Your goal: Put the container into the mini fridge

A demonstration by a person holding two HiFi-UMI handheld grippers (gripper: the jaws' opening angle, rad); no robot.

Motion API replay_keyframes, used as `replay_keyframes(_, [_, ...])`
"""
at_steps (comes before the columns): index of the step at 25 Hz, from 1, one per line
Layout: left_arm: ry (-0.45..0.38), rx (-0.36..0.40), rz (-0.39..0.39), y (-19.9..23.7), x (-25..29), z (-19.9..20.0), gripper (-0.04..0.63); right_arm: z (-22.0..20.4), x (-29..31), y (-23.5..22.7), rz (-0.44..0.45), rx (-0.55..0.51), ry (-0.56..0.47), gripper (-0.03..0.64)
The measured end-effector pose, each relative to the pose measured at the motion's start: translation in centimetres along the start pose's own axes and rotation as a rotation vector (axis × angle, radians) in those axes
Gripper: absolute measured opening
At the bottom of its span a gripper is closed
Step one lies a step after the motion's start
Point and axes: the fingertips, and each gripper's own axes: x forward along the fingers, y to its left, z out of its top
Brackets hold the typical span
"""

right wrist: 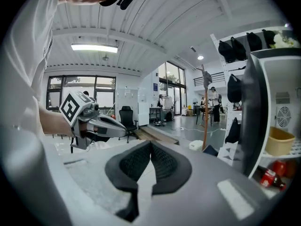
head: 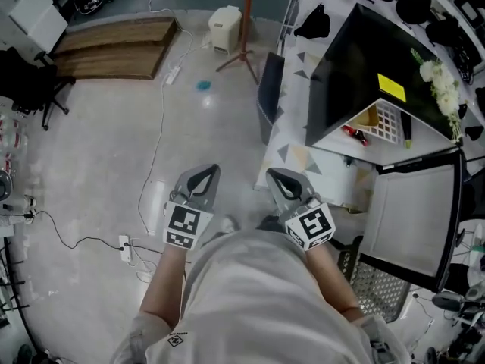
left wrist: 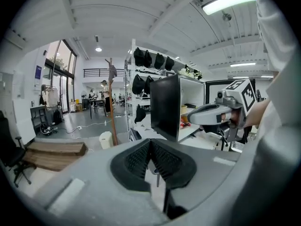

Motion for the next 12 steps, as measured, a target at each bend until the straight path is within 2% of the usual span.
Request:
replay_keyframes(6, [-0.01,-0.005,0.043,2.2,-3.1,-1.1,0.009,0.5,1.1,2.3,0.031,-0.018,-0.008,0.005])
replay_keyframes(12, [-0.015,-0.011,0.024,2.6,-4.6,-1.4,0.009,0.9,2.0,3.7,0.044,-0.014,-0.01,0.004])
